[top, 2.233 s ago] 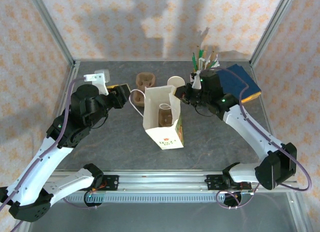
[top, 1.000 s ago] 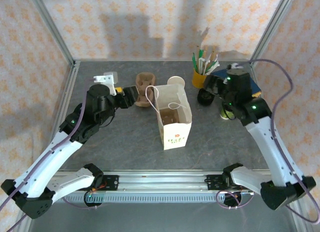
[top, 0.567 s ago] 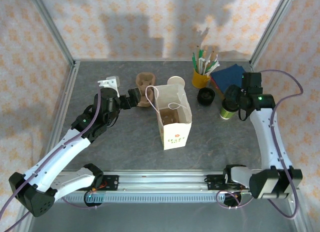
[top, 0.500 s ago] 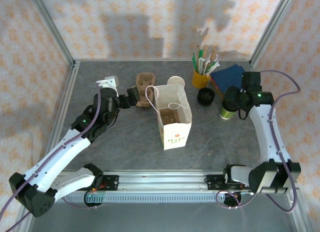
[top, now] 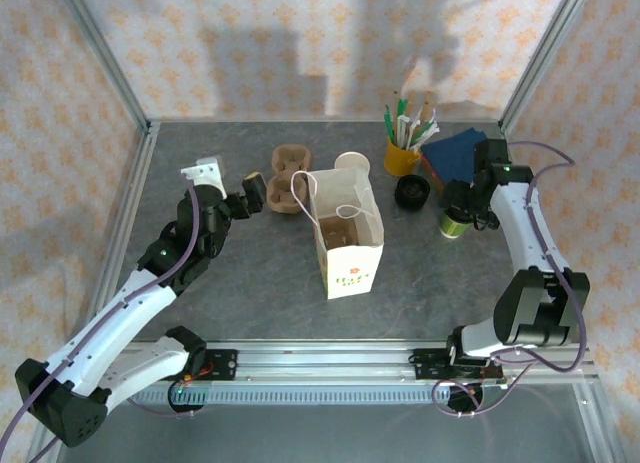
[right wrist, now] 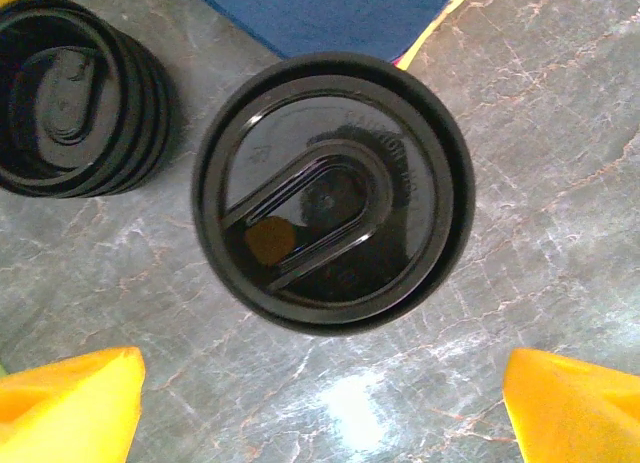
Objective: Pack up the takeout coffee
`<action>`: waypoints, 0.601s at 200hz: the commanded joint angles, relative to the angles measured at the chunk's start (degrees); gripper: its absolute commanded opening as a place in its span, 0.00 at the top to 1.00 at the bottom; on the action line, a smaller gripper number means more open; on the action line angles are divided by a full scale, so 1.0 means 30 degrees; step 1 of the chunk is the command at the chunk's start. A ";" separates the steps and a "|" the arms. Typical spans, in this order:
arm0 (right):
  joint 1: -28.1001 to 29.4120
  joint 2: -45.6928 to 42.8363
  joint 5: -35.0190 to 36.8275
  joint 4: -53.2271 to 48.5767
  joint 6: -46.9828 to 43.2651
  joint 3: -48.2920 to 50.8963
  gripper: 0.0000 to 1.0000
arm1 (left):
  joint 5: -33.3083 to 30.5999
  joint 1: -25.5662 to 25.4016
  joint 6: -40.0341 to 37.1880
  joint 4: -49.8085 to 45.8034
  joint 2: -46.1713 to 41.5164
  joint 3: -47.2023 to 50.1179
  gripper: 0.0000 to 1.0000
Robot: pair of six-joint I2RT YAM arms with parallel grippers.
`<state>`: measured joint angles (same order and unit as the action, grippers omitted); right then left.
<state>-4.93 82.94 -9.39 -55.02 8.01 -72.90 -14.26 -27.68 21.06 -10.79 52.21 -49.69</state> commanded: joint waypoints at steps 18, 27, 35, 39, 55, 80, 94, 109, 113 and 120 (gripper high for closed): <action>-0.0878 0.0987 -0.0127 -0.0631 -0.0390 -0.0854 0.08 | -0.0198 0.0174 -0.0464 0.1571 -0.0606 0.0492 0.01; -0.0886 0.1179 -0.0825 -0.0618 -0.0497 -0.1090 0.08 | 0.0285 0.0175 -0.0634 0.1765 -0.0727 0.0613 0.01; -0.0900 0.1255 -0.1138 -0.0556 -0.0442 -0.1230 0.09 | 0.0719 0.0174 -0.0662 0.1913 -0.0852 0.0726 0.01; -0.0891 0.1268 -0.1147 -0.0485 -0.0390 -0.1267 0.09 | 0.0904 0.0174 -0.0660 0.1993 -0.0913 0.0786 0.01; -0.0898 0.1356 -0.1208 -0.0465 -0.0417 -0.1490 0.09 | 0.1372 0.0175 -0.0635 0.2373 -0.1205 0.1068 0.01; -0.0891 0.1388 -0.1067 -0.0504 -0.0464 -0.1670 0.10 | 0.1230 0.0171 -0.0662 0.2424 -0.1477 0.1152 0.01; -0.0895 0.1484 -0.0919 -0.0423 -0.0458 -0.1756 0.10 | 0.1209 0.0174 -0.0664 0.2409 -0.1537 0.1157 0.01; -0.0878 0.1749 -0.0774 -0.0500 -0.0451 -0.1982 0.12 | 0.1129 0.0175 -0.0668 0.2365 -0.1559 0.1194 0.01; -0.0901 0.1830 -0.0768 -0.0537 -0.0455 -0.2053 0.13 | 0.1109 0.0175 -0.0663 0.2365 -0.1567 0.1184 0.01; -0.0894 0.1936 -0.0740 -0.0532 -0.0434 -0.2144 0.14 | 0.1092 0.0175 -0.0679 0.2364 -0.1552 0.1212 0.01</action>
<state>-7.55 87.44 -12.45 -55.61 7.31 -76.99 -11.09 -27.68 19.90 -5.52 48.31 -46.76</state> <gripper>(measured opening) 0.874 0.992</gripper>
